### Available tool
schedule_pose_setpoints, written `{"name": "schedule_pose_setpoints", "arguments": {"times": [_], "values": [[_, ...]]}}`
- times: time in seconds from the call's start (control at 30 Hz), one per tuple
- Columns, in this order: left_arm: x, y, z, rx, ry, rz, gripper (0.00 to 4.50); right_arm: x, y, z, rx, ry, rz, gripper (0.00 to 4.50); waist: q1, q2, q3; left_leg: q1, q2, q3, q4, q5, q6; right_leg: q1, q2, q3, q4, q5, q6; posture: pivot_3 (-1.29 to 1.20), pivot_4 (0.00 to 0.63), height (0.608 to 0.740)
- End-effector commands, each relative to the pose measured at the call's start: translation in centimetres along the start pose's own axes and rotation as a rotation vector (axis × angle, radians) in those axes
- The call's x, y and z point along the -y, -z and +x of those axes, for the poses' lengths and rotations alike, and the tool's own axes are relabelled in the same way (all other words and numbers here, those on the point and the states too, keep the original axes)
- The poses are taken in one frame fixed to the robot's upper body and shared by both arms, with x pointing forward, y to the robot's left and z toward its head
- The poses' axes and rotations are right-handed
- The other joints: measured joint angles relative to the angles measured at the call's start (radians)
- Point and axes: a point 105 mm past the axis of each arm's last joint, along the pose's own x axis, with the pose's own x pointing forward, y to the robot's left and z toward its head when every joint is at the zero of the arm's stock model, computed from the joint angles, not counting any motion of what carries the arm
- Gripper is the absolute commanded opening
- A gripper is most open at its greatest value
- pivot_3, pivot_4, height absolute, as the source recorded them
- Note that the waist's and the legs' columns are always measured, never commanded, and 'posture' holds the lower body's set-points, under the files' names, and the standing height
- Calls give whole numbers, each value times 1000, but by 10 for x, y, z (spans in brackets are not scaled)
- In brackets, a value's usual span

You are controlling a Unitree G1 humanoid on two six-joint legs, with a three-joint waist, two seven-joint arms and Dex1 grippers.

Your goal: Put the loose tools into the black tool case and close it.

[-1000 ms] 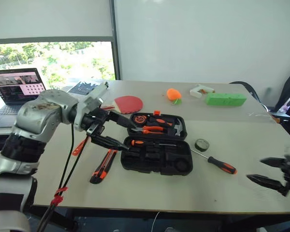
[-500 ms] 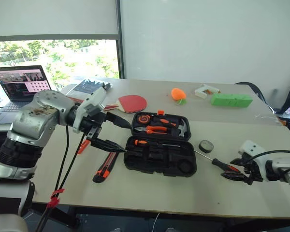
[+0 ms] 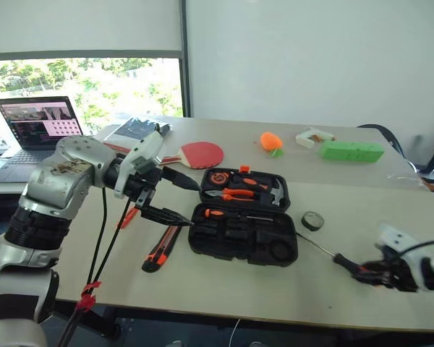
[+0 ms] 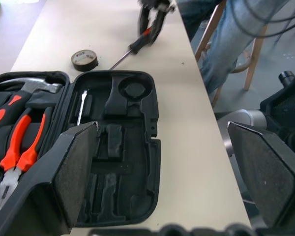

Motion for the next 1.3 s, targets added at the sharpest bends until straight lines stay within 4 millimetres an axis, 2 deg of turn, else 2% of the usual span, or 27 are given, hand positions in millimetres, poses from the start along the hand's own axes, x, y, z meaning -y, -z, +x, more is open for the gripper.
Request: {"name": "schedule_pose_setpoints", "arguments": {"times": [0.03, 0.1, 0.23, 0.37, 0.5, 0.67, 0.77, 1.1, 1.3], "values": [[-2, -9, -9, 1, -27, 48, 4500, 5, -28, -27, 84, 37, -64, 1011, -9, 0, 0, 1, 0, 0, 0, 0, 0, 0, 0, 0, 0, 0, 0, 0, 150, 736], [-1, -5, -12, -13, -27, 38, 4500, 1, -49, -33, 143, 23, -101, 1011, -19, 0, 0, 2, 0, 0, 0, 0, 0, 0, 1, 1, 1, 1, -1, 0, 150, 736], [0, 7, -17, -64, -41, 28, 4500, -13, -95, -23, 239, -30, -184, 1011, -40, 1, 0, 4, 1, -3, 0, 0, -1, 0, 3, 4, 4, 1, -2, 0, 150, 736], [-1, 6, -20, -63, -56, 31, 4500, -32, -130, -5, 281, -113, -317, 1011, -34, 0, 0, 5, 1, -5, -1, 0, -1, 0, 3, 3, 4, 0, -2, 0, 150, 736], [0, 8, -22, -75, -65, 28, 4500, -41, -163, 26, 282, -156, -453, 1011, -27, 1, 1, 0, 1, -4, -1, 0, -1, -4, 3, 3, 3, 0, -2, 0, 150, 736], [5, 14, -26, -100, -78, 18, 4500, -34, -182, 65, 182, -148, -579, 1011, -21, 1, 1, -8, 1, -1, 0, 0, -1, -12, 2, 2, 5, 0, -2, 0, 150, 736], [7, 13, -29, -100, -94, 12, 4500, -32, -195, 77, 162, -157, -621, 1011, -21, 1, 1, -11, 1, 0, 1, 1, -1, -15, 2, 2, 5, 0, -2, 0, 150, 736], [12, 14, -31, -101, -123, 4, 4500, -35, -207, 89, 154, -200, -684, 1011, -24, 2, 2, -11, 1, 0, 1, 1, -1, -15, 2, 1, 6, 0, -3, 0, 150, 736], [10, 12, -29, -98, -131, 11, 4500, -45, -212, 91, 169, -225, -689, 1011, -24, 2, 2, -11, 1, 0, 1, 1, -1, -15, 2, 1, 6, 0, -3, 0, 150, 736]]}}
